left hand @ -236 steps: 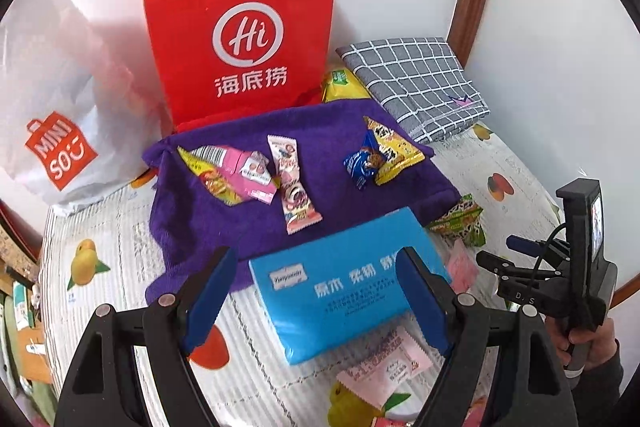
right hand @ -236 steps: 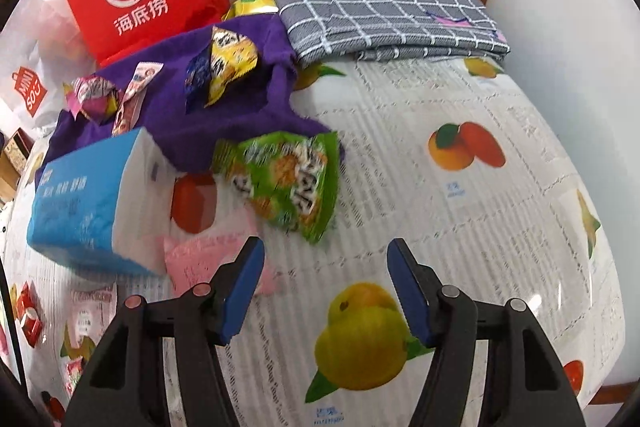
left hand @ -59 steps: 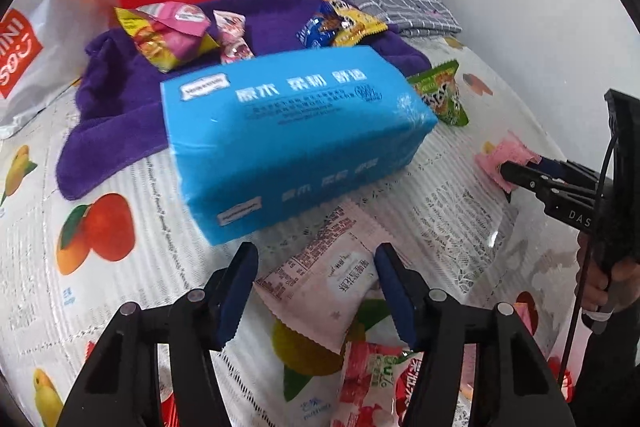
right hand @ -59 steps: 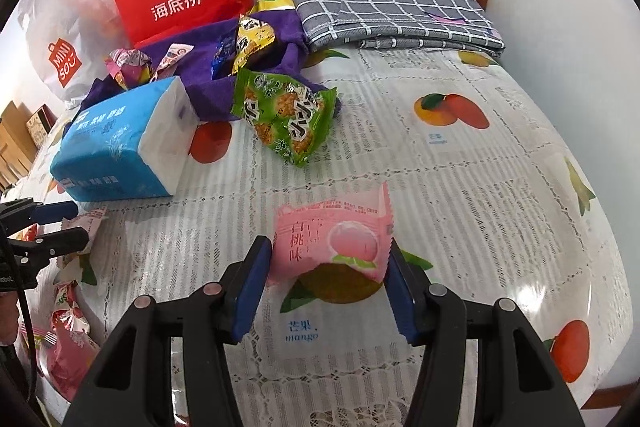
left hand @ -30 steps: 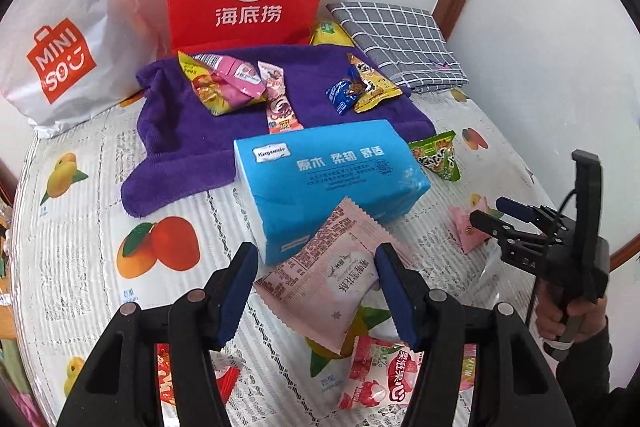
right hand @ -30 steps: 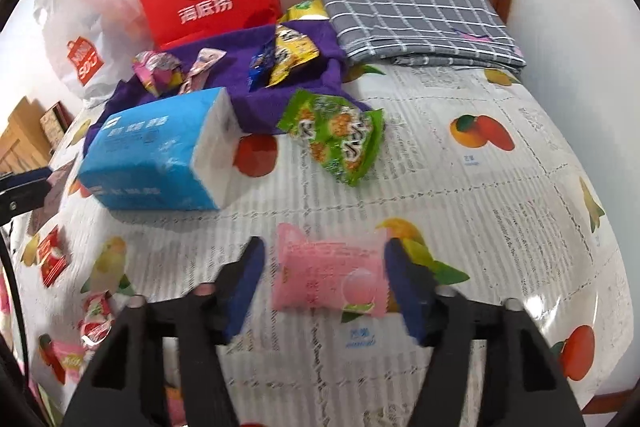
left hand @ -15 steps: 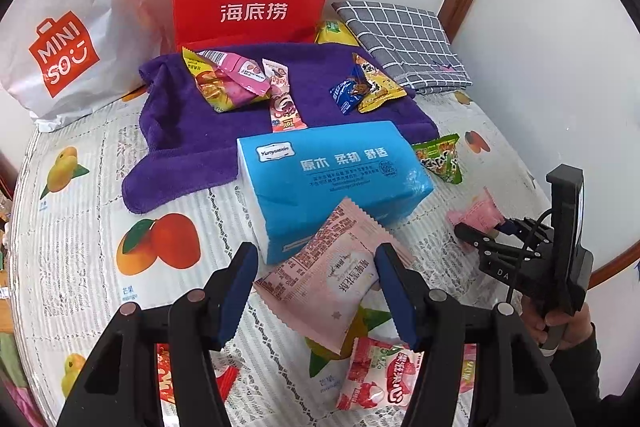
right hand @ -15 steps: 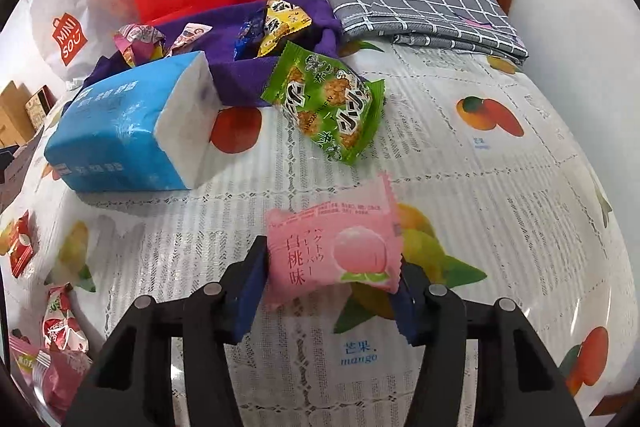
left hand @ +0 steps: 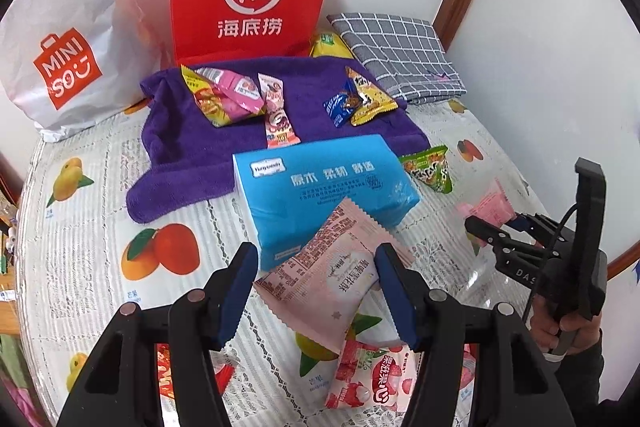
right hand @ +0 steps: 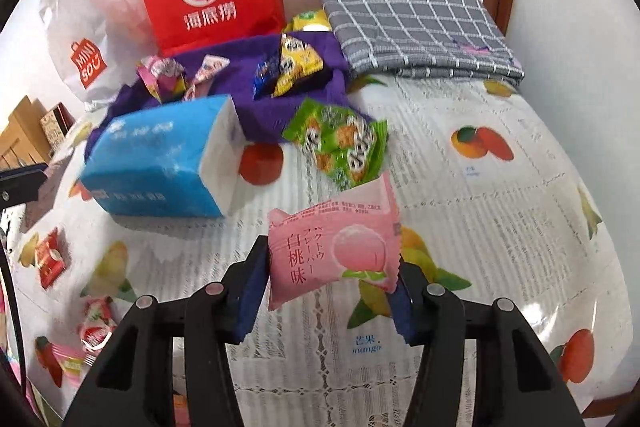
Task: Organize snacks
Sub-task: 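Carry the pink peach candy with the right tool over the purple towel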
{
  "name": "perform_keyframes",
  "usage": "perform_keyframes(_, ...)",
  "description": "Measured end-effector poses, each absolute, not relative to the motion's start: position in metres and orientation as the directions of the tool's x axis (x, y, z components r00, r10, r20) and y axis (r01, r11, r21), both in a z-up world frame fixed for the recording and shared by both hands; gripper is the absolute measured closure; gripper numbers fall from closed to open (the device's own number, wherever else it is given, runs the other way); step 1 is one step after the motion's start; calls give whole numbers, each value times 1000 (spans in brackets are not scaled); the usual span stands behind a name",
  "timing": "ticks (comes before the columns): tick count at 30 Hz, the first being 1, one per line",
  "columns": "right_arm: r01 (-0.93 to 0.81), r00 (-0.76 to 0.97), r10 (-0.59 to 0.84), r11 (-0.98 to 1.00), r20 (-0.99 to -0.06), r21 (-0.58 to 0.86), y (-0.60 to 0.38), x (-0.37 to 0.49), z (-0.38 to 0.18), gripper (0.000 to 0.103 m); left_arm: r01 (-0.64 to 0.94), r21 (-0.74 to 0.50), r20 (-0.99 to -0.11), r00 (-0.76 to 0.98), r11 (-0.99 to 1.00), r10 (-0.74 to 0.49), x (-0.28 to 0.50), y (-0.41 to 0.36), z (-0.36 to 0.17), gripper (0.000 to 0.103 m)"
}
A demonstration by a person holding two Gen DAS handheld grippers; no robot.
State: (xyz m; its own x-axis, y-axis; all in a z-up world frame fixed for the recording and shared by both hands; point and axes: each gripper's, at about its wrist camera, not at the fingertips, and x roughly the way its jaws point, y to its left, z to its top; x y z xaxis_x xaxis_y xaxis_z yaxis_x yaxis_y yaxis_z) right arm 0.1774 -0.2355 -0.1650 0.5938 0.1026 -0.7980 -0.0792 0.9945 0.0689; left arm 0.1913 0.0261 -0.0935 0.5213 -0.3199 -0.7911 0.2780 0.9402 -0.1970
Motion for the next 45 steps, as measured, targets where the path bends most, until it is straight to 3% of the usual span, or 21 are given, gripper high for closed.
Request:
perform_keyframes(15, -100, 643, 130, 991, -755, 85, -221, 195, -122, 50, 274, -198, -767, 554, 941, -323, 201, 30, -72, 44)
perform_keyframes(45, -174, 653, 190, 980, -733, 99, -192, 293, -108, 50, 258, -158, -753, 593, 953, -285, 289, 29, -54, 44)
